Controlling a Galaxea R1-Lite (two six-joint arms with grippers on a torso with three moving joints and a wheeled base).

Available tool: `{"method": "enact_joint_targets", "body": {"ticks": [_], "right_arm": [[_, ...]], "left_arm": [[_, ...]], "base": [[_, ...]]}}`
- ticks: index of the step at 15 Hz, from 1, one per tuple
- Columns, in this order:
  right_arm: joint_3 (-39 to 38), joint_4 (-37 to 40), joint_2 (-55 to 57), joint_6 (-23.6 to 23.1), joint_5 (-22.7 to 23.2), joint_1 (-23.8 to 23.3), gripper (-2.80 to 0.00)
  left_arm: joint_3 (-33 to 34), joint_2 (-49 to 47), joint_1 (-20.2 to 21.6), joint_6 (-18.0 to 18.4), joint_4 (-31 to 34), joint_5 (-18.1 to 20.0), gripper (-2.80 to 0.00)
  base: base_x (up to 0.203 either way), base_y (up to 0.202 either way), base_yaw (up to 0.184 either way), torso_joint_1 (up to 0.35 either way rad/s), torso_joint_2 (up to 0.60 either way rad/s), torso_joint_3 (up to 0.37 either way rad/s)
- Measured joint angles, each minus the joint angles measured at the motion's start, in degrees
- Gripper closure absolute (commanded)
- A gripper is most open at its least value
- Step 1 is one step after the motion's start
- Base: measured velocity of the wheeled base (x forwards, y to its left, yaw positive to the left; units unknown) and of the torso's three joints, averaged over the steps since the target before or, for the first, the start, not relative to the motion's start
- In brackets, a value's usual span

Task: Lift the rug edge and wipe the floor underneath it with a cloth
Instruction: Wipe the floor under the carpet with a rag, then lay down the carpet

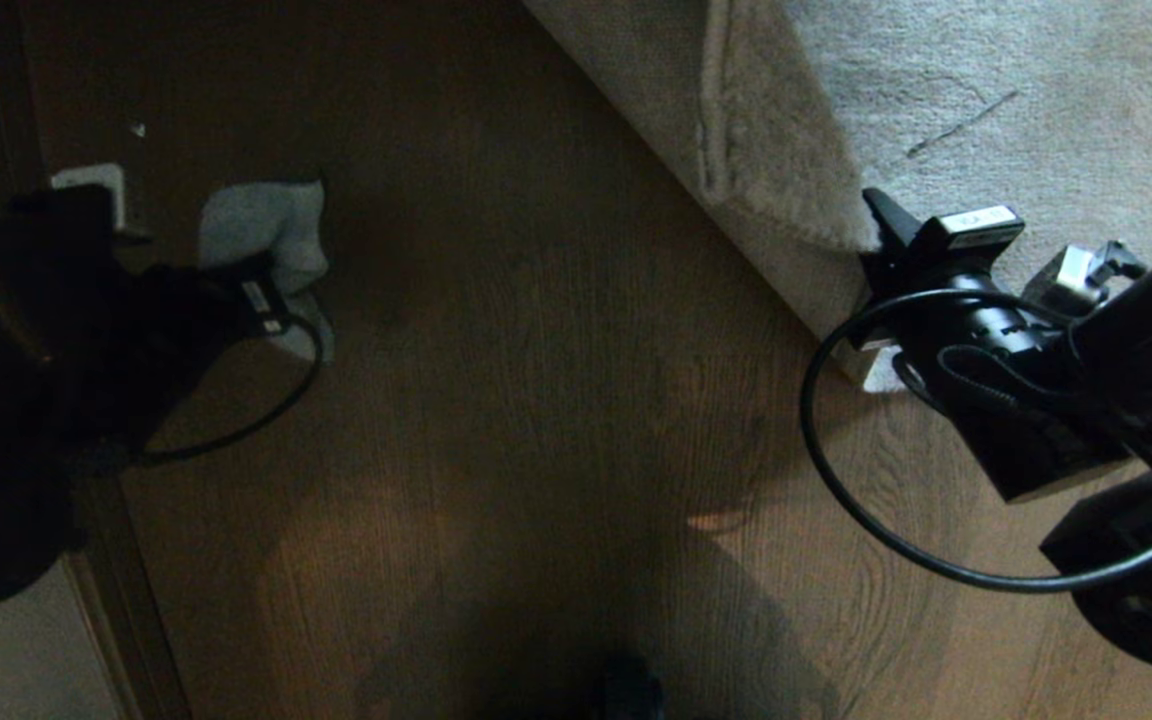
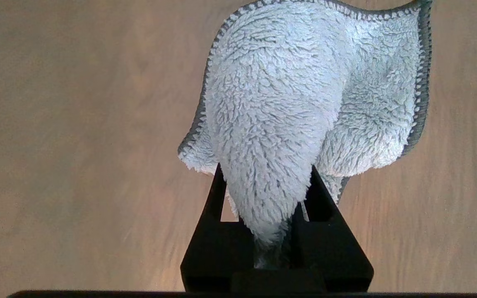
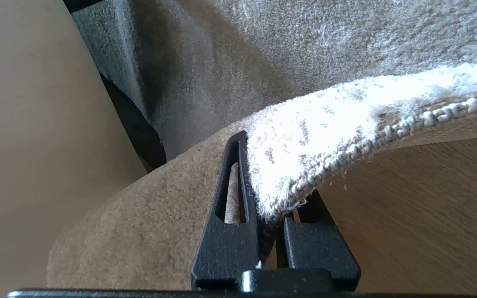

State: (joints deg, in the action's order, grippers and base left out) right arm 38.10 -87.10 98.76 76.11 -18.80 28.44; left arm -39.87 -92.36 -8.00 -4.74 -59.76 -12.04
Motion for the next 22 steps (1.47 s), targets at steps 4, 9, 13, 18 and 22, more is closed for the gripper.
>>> {"method": "enact_joint_targets", "body": {"ticks": [4, 9, 13, 18, 22], "right_arm": [[0.13, -0.05, 0.0, -0.01, 0.17, 0.02, 0.0], [0.49, -0.05, 0.13, -0.3, 0.2, 0.0, 0.0], [0.27, -0.09, 0.13, -0.25, 0.34, -0.06, 0.0], [-0.26, -0.18, 0.13, -0.22, 0.41, -0.05, 0.0], [-0.83, -0.22, 0.13, -0.2, 0.52, -0.09, 0.0]], "left_arm": [[11.3, 9.89, 1.56, -0.02, 0.14, 0.01, 0.0], [25.57, 22.92, 3.17, 0.4, 1.48, -0.61, 0.0], [36.97, 33.32, 3.27, 3.49, 4.37, -1.16, 0.0], [39.74, 50.63, 2.88, 3.8, 24.78, -0.72, 0.0], [39.41, 69.76, 2.52, 3.02, 45.34, 2.6, 0.0]], "base": [[0.0, 0.0, 0.0, 0.0, 0.0, 0.0], [0.0, 0.0, 0.0, 0.0, 0.0, 0.0], [0.0, 0.0, 0.0, 0.0, 0.0, 0.0], [0.0, 0.0, 0.0, 0.0, 0.0, 0.0], [0.0, 0.0, 0.0, 0.0, 0.0, 0.0]]}}
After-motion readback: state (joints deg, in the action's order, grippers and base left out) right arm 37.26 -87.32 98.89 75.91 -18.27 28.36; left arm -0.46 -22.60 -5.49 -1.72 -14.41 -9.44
